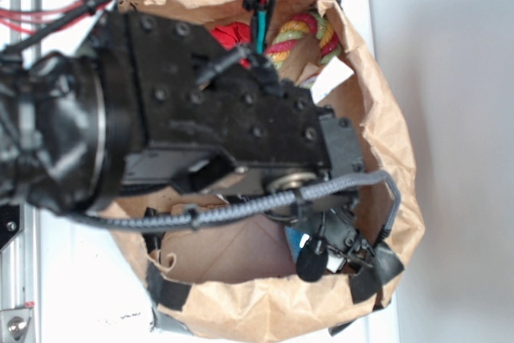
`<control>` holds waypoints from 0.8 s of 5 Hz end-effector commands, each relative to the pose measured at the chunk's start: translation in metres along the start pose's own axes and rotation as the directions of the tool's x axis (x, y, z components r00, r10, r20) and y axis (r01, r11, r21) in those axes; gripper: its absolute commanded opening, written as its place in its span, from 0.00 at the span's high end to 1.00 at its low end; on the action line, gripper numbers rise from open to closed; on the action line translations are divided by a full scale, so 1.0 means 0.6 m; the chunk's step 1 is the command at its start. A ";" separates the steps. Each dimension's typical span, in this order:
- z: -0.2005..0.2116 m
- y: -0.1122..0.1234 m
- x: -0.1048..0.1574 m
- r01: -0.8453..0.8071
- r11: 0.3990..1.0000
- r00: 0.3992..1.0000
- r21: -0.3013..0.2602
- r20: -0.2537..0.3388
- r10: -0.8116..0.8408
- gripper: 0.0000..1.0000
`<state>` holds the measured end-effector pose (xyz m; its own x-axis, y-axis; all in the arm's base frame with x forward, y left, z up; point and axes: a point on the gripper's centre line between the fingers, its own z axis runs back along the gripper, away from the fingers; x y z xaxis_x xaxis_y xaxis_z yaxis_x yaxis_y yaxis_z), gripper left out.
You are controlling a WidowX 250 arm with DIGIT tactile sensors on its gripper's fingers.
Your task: Grab the blue cloth.
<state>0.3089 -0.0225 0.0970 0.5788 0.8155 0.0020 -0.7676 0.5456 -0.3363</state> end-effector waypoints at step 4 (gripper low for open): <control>-0.016 -0.054 0.032 -0.052 0.980 0.997 -0.193 0.045 0.062 0.00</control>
<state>0.3346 -0.0304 0.0839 0.5239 0.8518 0.0039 -0.7526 0.4651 -0.4662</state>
